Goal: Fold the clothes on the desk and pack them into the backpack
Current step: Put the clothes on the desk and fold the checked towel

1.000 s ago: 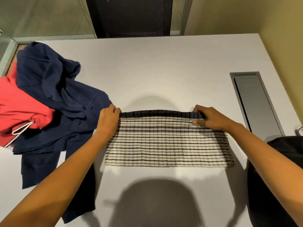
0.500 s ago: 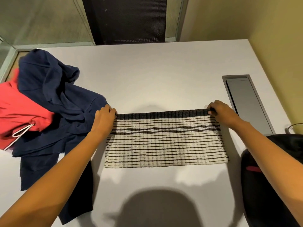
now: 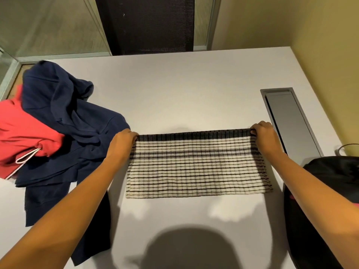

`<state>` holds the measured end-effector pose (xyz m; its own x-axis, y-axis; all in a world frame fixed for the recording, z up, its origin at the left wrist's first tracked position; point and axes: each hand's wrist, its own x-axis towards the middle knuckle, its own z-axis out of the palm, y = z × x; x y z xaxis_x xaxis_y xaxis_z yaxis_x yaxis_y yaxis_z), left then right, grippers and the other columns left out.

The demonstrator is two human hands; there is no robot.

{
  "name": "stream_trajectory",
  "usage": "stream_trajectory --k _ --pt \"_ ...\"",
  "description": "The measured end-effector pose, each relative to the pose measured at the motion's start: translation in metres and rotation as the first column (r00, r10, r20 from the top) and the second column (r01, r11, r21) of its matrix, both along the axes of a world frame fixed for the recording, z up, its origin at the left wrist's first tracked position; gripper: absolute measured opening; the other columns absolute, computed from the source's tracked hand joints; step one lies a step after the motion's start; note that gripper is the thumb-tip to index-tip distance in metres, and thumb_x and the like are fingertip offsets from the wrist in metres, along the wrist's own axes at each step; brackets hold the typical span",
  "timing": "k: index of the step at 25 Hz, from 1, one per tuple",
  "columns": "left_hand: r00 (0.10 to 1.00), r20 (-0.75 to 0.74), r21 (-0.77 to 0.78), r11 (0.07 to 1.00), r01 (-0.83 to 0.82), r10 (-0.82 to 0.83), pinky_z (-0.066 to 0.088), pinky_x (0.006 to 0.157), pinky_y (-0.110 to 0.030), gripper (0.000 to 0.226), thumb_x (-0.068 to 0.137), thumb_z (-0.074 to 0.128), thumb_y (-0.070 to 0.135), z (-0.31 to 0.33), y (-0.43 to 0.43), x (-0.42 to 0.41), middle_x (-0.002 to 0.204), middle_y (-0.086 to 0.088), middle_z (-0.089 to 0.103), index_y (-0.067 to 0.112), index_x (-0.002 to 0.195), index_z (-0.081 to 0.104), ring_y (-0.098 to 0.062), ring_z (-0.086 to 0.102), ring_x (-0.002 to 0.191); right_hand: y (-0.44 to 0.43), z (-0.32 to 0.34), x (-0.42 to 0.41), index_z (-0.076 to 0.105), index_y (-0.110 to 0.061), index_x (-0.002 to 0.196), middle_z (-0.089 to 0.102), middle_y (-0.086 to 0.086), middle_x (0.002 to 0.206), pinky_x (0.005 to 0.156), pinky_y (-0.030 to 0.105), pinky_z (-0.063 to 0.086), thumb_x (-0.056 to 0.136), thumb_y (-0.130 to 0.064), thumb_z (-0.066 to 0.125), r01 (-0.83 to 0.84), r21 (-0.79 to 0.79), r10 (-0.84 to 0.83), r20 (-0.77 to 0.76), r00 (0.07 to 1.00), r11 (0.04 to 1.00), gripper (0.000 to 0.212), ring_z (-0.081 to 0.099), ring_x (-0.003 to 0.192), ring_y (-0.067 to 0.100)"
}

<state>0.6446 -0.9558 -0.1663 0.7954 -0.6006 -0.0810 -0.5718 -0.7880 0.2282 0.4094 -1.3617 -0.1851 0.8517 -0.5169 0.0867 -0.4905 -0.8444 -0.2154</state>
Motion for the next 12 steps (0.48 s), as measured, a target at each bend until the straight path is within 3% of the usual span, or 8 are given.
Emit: stream_trajectory --k 4,6,9,12 --pt "0.999 0.018 -0.191 0.981 -0.031 0.035 0.051 0.066 -0.041 0.017 0.096 0.052 0.005 0.012 0.007 -0.003 0.095 -0.009 0.058 0.008 0.1 0.068 -0.025 0.056 0.082 0.005 0.017 -0.011 0.068 0.006 0.099 0.064 0.022 0.092 0.057 0.035 0.045 0.075 0.018 0.066 0.001 -0.095 0.01 0.108 0.994 0.995 0.027 0.057 0.09 0.041" --pt "0.994 0.113 -0.245 0.969 0.041 -0.013 0.052 0.066 -0.04 0.017 0.093 0.057 0.001 0.018 0.016 -0.009 0.096 -0.011 0.06 0.006 0.104 0.069 -0.026 0.058 0.083 0.011 0.023 -0.021 0.068 0.006 0.099 0.063 0.021 0.095 0.056 0.036 0.047 0.077 0.014 0.067 0.031 -0.129 -0.011 0.15 0.989 0.991 0.024 0.056 0.091 0.039" --pt "0.975 0.212 -0.276 0.953 0.126 -0.067 0.054 0.066 -0.039 0.033 0.085 0.066 -0.007 0.018 0.034 -0.028 0.094 -0.011 0.062 0.002 0.117 0.068 -0.025 0.057 0.083 0.028 0.024 -0.043 0.067 0.007 0.098 0.062 0.022 0.096 0.054 0.04 0.049 0.077 0.015 0.067 0.089 -0.141 -0.062 0.187 0.98 0.986 0.023 0.056 0.09 0.039" --pt "0.988 0.154 -0.328 0.941 0.08 -0.03 0.052 0.075 -0.033 0.044 0.083 0.068 -0.007 0.015 0.056 -0.059 0.098 -0.004 0.061 0.006 0.124 0.064 -0.017 0.052 0.089 0.051 0.022 -0.07 0.066 0.009 0.096 0.06 0.023 0.094 0.052 0.039 0.048 0.075 0.016 0.069 0.135 -0.146 -0.107 0.185 0.977 0.98 0.023 0.055 0.087 0.039"
